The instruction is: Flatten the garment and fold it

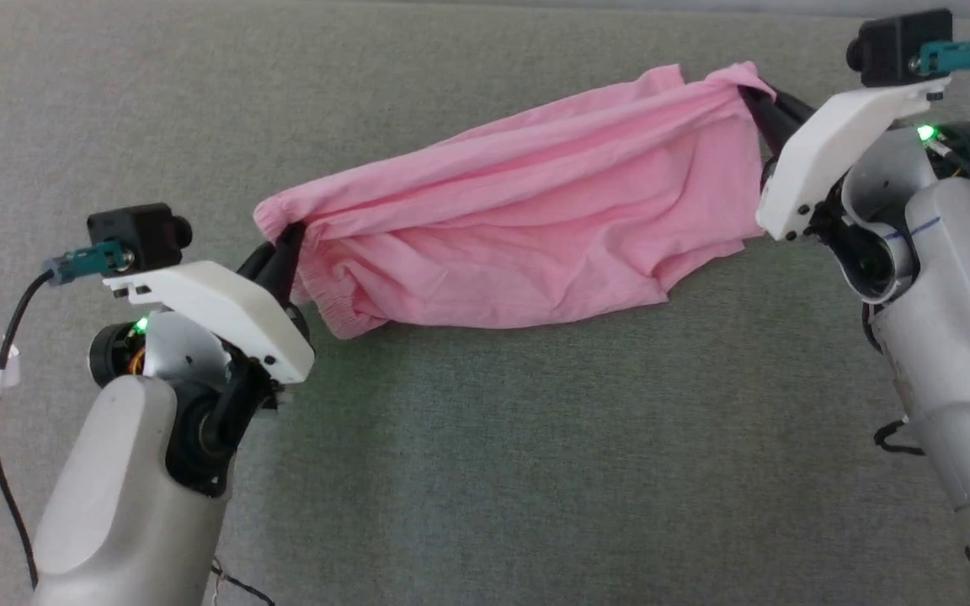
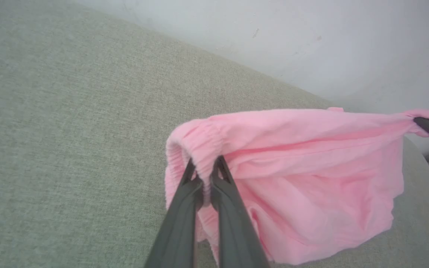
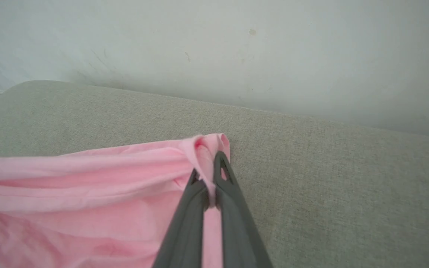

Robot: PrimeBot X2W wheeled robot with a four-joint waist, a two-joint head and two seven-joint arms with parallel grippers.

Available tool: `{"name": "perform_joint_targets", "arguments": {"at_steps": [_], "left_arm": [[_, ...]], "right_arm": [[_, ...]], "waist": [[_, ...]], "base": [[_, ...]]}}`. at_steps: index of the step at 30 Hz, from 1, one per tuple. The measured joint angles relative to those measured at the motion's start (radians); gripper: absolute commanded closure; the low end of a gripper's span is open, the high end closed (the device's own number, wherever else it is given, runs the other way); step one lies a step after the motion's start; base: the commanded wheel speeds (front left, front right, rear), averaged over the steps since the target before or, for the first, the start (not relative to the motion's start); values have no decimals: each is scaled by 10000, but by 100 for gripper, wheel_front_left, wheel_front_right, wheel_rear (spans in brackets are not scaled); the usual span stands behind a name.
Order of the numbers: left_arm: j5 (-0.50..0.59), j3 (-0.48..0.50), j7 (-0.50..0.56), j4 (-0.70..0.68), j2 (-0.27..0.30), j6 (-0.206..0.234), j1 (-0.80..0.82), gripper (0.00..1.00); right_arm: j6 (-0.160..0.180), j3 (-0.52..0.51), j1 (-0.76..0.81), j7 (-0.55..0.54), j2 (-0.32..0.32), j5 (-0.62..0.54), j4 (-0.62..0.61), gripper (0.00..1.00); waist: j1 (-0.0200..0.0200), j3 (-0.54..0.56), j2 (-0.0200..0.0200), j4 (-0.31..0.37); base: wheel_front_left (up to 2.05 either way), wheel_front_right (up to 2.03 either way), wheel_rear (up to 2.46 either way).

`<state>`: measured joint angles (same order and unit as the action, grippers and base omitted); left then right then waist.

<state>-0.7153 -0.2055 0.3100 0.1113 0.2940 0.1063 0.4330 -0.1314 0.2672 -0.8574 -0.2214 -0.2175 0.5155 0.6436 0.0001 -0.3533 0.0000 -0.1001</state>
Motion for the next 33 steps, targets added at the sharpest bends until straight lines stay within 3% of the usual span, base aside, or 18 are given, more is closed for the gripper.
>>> {"name": "perform_joint_targets", "arguments": {"at_steps": [4,5,6,7,8,9,10,16,21,27,33], "left_arm": [[-157,-123,-121,468,-236,-222,268,100],[-161,-165,-173,596,-316,-278,366,100],[-169,-207,-232,734,-391,-341,473,100],[-186,-245,-291,863,-454,-399,558,89],[-203,-276,-343,993,-518,-456,632,69],[-249,-288,-424,1106,-585,-537,680,20],[-255,-299,-497,1197,-639,-587,707,0],[-123,-309,-1241,1438,-669,-698,630,0],[476,-201,-2174,1028,-525,-232,-114,0],[1076,-61,-2560,111,-142,564,-1267,0],[1072,-192,-1444,-750,389,721,-2046,0]], "right_arm": [[0,422,-699,585,-48,148,1034,99],[0,527,-839,696,-54,150,1298,93],[0,635,-959,803,-54,153,1580,63],[0,719,-1038,941,-50,159,1839,38],[0,817,-1085,1095,-36,188,2054,4],[0,932,-1112,1260,-19,234,2257,0],[0,1062,-1119,1448,0,232,2420,0],[0,1873,-1006,3396,8,184,2777,0],[0,2199,-378,4667,-33,4,2299,0],[0,1407,1137,4784,-100,-665,23,0],[0,548,3521,4784,-102,-1511,-2151,0]], "waist": [[0,-305,0,-245],[0,-371,0,-304],[0,-435,0,-359],[1,-488,0,-409],[1,-533,0,-457],[1,-565,0,-502],[0,-586,0,-538],[-1,-354,0,-548],[-3,117,0,-378],[-3,799,0,-61],[-5,1531,0,291]], "base": [[0,0,0],[0,0,0],[0,0,0],[0,0,0],[0,0,0],[0,0,0],[0,0,0],[0,0,0],[0,0,0],[0,0,0],[0,0,0]]}}
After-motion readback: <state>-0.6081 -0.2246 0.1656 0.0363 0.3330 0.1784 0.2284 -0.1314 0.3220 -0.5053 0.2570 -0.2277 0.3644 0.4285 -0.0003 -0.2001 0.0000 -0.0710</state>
